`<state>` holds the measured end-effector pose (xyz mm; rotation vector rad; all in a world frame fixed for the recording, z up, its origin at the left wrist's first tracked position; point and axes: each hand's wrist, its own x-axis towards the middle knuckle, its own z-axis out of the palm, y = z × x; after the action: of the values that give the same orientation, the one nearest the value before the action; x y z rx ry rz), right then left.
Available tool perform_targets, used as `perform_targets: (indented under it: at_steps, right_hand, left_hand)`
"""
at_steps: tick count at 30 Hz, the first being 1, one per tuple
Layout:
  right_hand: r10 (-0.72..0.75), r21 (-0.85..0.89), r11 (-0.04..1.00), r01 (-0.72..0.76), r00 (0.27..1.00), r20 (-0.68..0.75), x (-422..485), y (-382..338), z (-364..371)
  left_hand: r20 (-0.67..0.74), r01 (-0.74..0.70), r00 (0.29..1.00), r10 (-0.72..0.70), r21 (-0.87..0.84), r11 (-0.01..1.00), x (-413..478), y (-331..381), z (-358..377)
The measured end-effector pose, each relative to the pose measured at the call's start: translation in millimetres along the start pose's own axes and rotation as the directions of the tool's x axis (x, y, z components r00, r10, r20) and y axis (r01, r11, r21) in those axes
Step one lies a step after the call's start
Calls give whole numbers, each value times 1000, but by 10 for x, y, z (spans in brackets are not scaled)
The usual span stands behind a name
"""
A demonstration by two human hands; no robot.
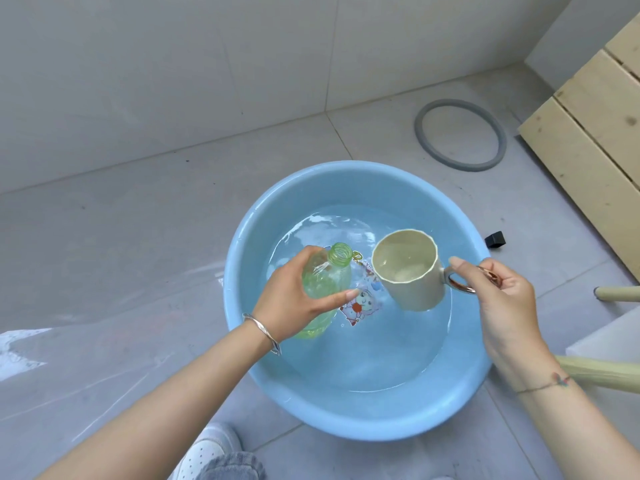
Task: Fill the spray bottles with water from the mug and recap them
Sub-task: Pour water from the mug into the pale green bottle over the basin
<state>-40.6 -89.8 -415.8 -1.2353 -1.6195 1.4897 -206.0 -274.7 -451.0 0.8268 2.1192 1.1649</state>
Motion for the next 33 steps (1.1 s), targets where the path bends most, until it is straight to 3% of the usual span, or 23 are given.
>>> perform_targets:
  at_steps: [3,8,21,33]
  right_hand:
    - [-44,104,994,42,999,13,-40,-168,-6]
    - [-168,123,979,164,985,24,-154,-462,7]
    - [-387,-190,900,392,920,62,-342,-642,23]
    - [-558,-311,762,569,819,131,-356,-700,63]
  left_hand:
    - [11,2,1000,-2,22,1000,-15,23,10]
    - [25,-9,1000,8,59,998,-13,29,42]
    - [49,-17,999,13,93,996,-33,24,77]
    - [55,-17,998,12,102,995,-34,34,80]
